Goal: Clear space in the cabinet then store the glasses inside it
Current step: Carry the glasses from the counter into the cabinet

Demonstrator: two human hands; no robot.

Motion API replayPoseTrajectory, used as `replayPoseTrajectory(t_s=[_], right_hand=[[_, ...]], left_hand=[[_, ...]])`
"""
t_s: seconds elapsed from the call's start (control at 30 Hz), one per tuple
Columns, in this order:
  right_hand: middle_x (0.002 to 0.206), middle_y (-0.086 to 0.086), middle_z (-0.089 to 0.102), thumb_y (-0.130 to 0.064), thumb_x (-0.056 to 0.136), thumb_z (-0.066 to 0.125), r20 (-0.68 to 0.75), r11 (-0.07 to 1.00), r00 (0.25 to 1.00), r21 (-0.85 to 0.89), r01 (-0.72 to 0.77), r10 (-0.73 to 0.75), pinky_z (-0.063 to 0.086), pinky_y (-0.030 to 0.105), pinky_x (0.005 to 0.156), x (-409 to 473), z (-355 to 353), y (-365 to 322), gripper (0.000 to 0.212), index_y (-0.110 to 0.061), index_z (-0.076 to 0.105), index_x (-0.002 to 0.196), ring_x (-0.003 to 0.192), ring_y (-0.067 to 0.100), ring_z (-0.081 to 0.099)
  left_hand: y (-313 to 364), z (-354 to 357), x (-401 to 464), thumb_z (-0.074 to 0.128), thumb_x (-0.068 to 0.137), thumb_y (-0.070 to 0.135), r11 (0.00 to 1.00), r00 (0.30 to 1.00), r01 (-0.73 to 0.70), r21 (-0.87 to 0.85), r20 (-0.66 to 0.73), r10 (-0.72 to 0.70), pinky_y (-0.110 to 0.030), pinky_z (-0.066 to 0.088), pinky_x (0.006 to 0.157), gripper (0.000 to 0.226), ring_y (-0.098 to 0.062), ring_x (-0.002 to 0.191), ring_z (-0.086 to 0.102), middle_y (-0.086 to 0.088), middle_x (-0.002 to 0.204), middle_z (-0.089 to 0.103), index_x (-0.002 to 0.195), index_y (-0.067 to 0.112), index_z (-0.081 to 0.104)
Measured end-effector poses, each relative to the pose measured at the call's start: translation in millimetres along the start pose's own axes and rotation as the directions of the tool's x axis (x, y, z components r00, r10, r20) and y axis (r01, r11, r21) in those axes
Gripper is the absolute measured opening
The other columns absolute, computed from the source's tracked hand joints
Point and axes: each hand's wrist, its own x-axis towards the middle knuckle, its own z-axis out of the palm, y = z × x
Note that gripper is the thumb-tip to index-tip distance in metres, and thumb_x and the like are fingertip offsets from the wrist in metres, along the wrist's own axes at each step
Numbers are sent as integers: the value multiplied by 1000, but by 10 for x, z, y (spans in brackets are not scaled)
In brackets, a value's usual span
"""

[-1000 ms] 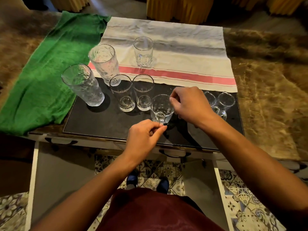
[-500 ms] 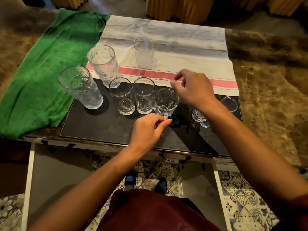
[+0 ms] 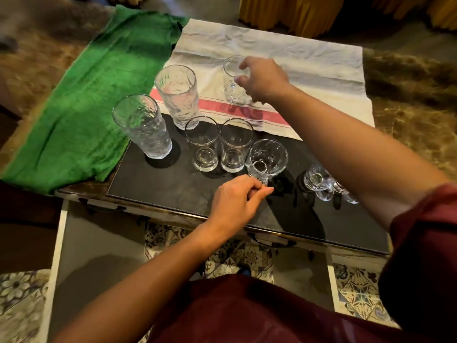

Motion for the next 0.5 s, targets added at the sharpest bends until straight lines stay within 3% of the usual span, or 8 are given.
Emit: replayPoseTrajectory(t_s=[0.07, 0.13, 0.3, 0.5], right_hand=[[94, 5, 76, -45, 98, 58, 89, 986, 996, 160, -39, 25, 63, 40, 71, 60, 28, 27, 33, -18, 68, 114, 73, 20, 75], [85, 6, 76, -43, 99, 59, 122, 968, 992, 240, -69, 40, 63, 35, 62, 89, 35, 45, 34, -12, 71, 103, 69, 19, 75], [81, 2, 76, -44, 98, 60, 137, 971, 990, 231, -56, 25, 63, 36, 65, 58, -2, 130, 37, -10, 73, 99, 71, 19, 75], [75, 4, 76, -45, 101, 52, 75, 972, 995, 224, -76, 60, 61, 31, 61, -132, -175, 493, 44, -10, 76, 90, 67, 19, 74]], left_hand=[[-2, 0, 4, 69, 93, 39, 1000, 1000, -5, 1, 1, 5, -37, 51, 62, 23, -8, 65, 56, 8, 70, 59, 86, 17, 71], [-7, -12, 34, 67, 94, 40, 1000, 1000, 4, -7, -9, -4, -38, 51, 62, 24, -8, 65, 57, 9, 70, 59, 85, 17, 70], [-1, 25, 42, 54, 99, 47, 997, 997, 65, -42, 38, -64, -44, 53, 61, 31, -8, 58, 60, 14, 59, 54, 86, 20, 60], [-4, 65, 42, 46, 101, 48, 998, 997, 60, -16, 57, -59, -46, 52, 60, 33, -12, 57, 59, 7, 60, 57, 87, 20, 54]])
